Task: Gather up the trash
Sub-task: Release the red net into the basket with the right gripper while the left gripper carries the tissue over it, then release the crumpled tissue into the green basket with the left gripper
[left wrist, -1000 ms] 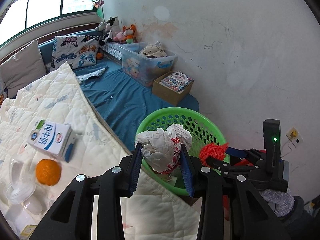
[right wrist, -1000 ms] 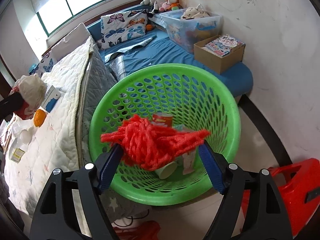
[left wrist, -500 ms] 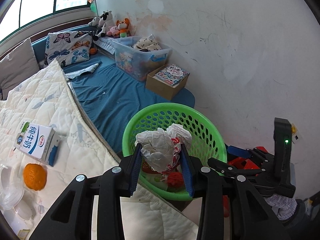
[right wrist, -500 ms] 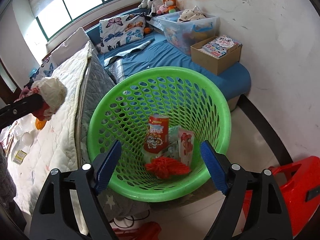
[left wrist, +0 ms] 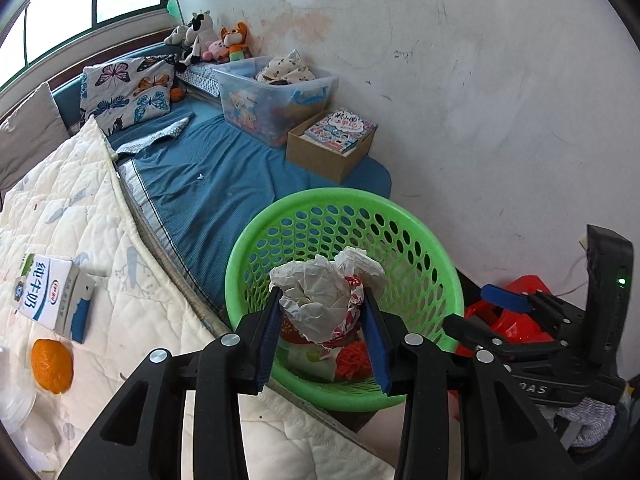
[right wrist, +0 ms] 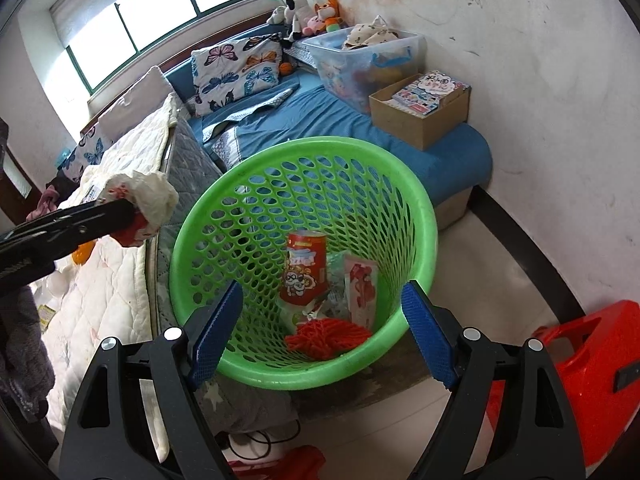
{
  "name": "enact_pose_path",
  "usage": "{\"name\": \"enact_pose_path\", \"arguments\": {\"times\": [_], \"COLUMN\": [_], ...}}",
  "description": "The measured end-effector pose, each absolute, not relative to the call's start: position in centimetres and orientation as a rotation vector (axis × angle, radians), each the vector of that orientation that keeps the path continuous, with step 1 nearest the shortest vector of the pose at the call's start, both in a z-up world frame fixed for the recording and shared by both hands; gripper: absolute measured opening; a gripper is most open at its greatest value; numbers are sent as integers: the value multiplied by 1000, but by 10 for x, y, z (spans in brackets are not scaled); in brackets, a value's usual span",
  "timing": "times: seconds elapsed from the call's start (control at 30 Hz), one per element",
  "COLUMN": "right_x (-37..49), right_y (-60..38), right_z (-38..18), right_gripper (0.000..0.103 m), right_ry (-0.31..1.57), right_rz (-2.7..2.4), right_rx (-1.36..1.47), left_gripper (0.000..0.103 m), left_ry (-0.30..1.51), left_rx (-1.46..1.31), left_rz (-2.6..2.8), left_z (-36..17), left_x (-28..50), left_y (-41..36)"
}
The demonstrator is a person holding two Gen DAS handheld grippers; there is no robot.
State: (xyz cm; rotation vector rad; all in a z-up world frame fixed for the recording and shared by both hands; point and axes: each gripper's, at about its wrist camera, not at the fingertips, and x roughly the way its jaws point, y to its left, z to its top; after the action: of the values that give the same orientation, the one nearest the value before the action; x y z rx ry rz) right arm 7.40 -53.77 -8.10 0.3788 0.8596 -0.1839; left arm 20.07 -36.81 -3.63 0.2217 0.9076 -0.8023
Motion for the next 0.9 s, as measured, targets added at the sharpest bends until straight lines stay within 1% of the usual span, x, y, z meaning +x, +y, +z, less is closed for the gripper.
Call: {"name": "enact_pose_path", "arguments": {"times": [0.33,0.9], "right_x": [71,69], "right_y": [-542,-547], "right_z": [-83,-86], "right_gripper": [81,81], "right_ry": [864,870], "right_rz": [-194,-204], "right_rx": [390,400], "left_gripper": [39,40], "left_ry": [953,975], "left_rx": [238,274], "left_rz": [-789,-788], "left_z": [-54,-70], "left_x": [210,212], "left_y": [-380,-395]}}
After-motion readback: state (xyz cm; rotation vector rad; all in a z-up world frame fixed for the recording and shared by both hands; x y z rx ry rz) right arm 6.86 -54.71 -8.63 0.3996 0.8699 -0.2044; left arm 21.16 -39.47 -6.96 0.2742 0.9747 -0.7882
